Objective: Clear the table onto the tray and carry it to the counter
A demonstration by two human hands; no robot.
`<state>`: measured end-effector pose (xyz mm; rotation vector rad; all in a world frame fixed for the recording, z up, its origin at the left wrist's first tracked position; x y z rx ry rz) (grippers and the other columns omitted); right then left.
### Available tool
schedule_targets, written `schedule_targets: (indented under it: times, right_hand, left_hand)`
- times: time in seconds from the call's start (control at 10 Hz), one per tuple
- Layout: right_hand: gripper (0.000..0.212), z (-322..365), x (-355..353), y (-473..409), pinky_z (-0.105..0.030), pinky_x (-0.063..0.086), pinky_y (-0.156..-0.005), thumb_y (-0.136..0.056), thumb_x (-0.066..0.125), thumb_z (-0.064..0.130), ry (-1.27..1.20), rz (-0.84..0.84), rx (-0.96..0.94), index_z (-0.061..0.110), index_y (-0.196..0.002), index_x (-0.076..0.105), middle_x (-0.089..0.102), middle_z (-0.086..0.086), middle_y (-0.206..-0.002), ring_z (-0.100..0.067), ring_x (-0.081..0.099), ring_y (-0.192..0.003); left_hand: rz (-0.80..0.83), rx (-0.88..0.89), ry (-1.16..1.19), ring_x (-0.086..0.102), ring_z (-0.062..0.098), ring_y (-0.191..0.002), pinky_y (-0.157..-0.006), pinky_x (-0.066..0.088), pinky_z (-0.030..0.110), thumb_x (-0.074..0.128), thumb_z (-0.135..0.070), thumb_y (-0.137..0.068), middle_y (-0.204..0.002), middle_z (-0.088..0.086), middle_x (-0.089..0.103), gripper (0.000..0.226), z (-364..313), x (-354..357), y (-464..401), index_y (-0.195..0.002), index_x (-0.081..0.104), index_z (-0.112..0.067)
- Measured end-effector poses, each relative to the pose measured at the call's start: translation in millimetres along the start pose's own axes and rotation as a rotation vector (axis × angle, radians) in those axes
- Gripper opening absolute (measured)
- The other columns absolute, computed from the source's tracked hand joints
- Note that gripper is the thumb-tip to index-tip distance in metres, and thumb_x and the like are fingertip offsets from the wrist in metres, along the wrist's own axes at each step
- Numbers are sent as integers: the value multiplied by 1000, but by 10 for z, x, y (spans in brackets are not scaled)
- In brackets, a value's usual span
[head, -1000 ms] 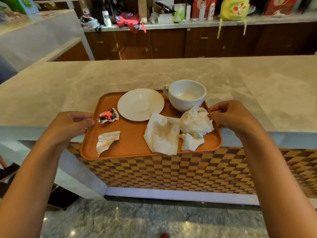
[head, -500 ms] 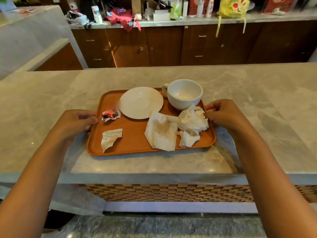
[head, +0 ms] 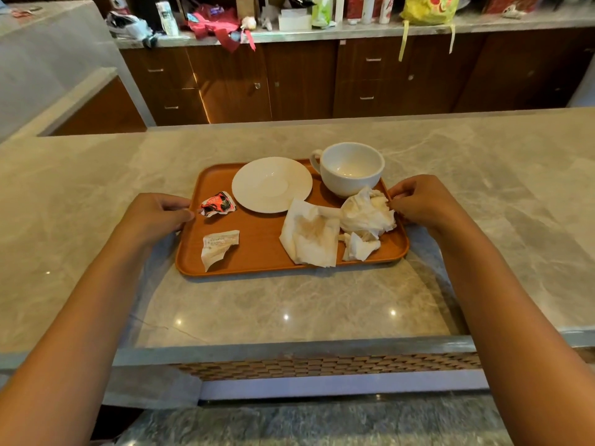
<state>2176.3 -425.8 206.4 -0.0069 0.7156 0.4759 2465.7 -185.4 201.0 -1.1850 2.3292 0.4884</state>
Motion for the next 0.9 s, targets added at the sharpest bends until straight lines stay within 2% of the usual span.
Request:
schedule_targets:
  times: [0.1, 0.2, 0.3, 0.5, 0.6, 0.7, 0.8, 0.9]
  right_hand:
    - [18, 22, 6, -7, -47, 55, -79, -76, 54, -8, 57, -28, -17, -1, -83, 69, 58, -10, -64, -34, 62, -78]
    - [19, 46, 7, 9, -48, 55, -81, -74, 54, -7, 109, -68, -46, -1, -83, 70, 62, -14, -71, -36, 63, -83]
    - [22, 90, 1, 58, -41, 51, -77, -75, 54, -5, 202, -105, -106, -3, -89, 71, 65, -18, -80, -31, 60, -80]
    - [18, 96, 8, 114, -47, 54, -77, -77, 57, 0, 246, -124, -162, -7, -87, 71, 69, -29, -87, -39, 63, -84]
    - [18, 88, 6, 128, -47, 54, -77, -79, 58, 2, 236, -121, -175, -6, -87, 71, 69, -28, -87, -39, 63, -84]
    - [22, 40, -23, 136, -43, 54, -84, -81, 60, 7, 137, -78, -102, 2, -101, 69, 69, -19, -91, -29, 64, -84]
    - [30, 25, -88, 180, -45, 54, -86, -83, 58, 9, -21, -61, -36, 8, -112, 64, 68, -14, -97, -27, 65, -85]
    - [32, 28, -132, 455, -38, 52, -84, -85, 52, 8, 28, -229, -189, 11, -115, 62, 66, -13, -109, -22, 63, -91]
  left_hand:
    - [-10, 3, -21, 49, 11, -62, -69, 45, 27, 62, 3, -81, -80, 9, 60, 32, -43, 30, -38, -113, 62, 2]
    - [-29, 16, -47, 49, 10, -61, -63, 44, 24, 62, 2, -81, -75, 5, 60, 31, -82, 51, -51, -113, 63, 1]
    - [-73, 46, -94, 54, 5, -53, -65, 45, 27, 66, -3, -80, -74, 4, 61, 29, -74, 38, -48, -109, 66, -2]
    - [-88, 68, -83, 53, -9, -40, -56, 46, 18, 69, -7, -78, -67, -3, 59, 28, -9, 9, -41, -105, 68, -6]
    - [-87, 62, -88, 57, 0, -48, -54, 46, 16, 69, -8, -78, -68, -3, 59, 28, -27, 4, -26, -106, 68, -6]
    - [-60, 35, -57, 57, 6, -55, -50, 47, 14, 67, -8, -81, -72, 0, 59, 28, -62, -10, 44, -109, 66, -6]
    - [-40, 11, 13, 58, 7, -62, -47, 48, 8, 64, -8, -83, -80, 4, 60, 33, -67, -37, 108, -116, 62, -6]
    - [-78, 0, 125, 63, 6, -65, -52, 52, 11, 57, -8, -87, -85, 3, 62, 34, -9, -139, 320, -122, 56, -9]
Point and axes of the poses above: each hand's wrist, its own y-axis away from the middle knuckle, its own x-axis out of the palm, z = x × y, the point moved 2 cm from there along -y, towards the middle knuckle
